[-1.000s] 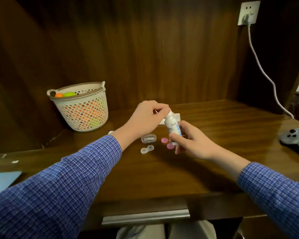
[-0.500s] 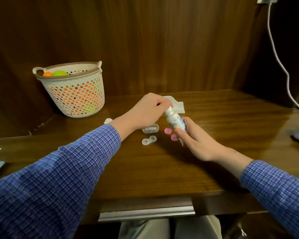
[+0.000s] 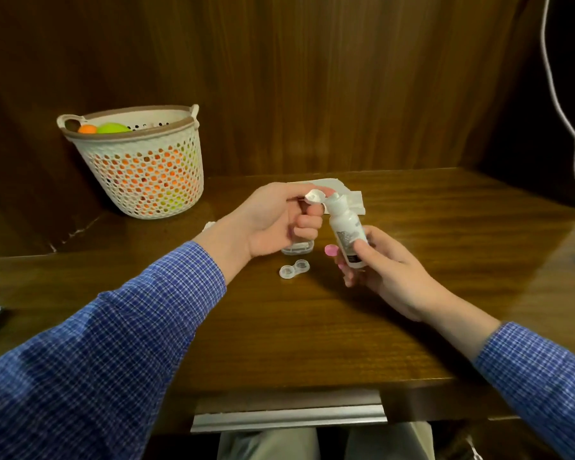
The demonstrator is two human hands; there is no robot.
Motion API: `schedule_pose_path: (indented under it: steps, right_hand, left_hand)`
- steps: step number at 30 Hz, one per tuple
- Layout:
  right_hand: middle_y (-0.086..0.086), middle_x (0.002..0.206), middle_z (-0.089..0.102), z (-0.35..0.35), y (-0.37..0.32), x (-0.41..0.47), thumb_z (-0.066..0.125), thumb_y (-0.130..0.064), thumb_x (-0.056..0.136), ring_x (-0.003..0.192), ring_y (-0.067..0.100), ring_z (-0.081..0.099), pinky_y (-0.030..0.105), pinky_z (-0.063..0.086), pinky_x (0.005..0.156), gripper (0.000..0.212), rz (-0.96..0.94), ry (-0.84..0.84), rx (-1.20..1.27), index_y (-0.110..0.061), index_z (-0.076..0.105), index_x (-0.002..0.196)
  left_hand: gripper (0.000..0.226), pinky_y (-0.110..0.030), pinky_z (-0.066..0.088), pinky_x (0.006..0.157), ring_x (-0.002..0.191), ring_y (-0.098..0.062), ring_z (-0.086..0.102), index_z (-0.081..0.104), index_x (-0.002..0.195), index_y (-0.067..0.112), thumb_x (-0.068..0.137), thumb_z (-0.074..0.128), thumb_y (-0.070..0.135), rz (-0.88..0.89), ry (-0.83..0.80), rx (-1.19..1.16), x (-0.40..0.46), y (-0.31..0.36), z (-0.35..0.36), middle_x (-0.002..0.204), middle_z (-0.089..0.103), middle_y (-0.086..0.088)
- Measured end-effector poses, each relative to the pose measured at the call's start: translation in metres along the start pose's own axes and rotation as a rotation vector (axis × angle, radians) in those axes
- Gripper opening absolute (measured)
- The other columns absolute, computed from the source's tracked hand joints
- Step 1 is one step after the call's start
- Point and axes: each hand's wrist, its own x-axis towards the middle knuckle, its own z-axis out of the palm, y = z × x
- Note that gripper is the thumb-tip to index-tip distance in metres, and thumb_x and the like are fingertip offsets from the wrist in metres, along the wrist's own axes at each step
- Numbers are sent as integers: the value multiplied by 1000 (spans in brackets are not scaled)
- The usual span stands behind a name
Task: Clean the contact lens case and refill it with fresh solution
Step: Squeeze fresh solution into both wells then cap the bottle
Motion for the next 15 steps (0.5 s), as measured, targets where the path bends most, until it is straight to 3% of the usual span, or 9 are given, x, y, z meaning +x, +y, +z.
schedule_pose_path:
  steps: [3,6,10,15]
  right_hand:
    - [10,94,63,6,-1,1,69,-33,90,74,15,60,29,56,70,56,138,3,609,-13,55,141]
    - [5,83,57,14,-5,5,70,-34,91,68,12,57,25,54,69,48,221,30,999,-13,60,133]
    - [-2,84,49,31,-7,9,69,-42,92,70,11,52,22,46,71,46,293,97,1178,-19,63,131]
    - [2,88,58,51,-6,7,69,-43,90,62,19,60,33,55,58,53,309,141,1268,-9,65,130]
  left_hand:
    - [30,-22,42,53,58,-11,47,55,129,4,105,39,13,18,-74,-221,-8,-9,1,78,55,-4]
    - [30,-26,50,60,64,-13,55,65,124,2,103,49,16,81,-106,-170,-14,-18,6,93,65,-8]
    - [31,-27,56,64,68,-12,63,64,130,5,108,46,18,148,-157,-10,-22,-28,13,109,73,-10]
    - [39,-28,54,75,73,-12,62,57,139,-2,108,45,19,146,-136,71,-31,-42,9,112,69,-9]
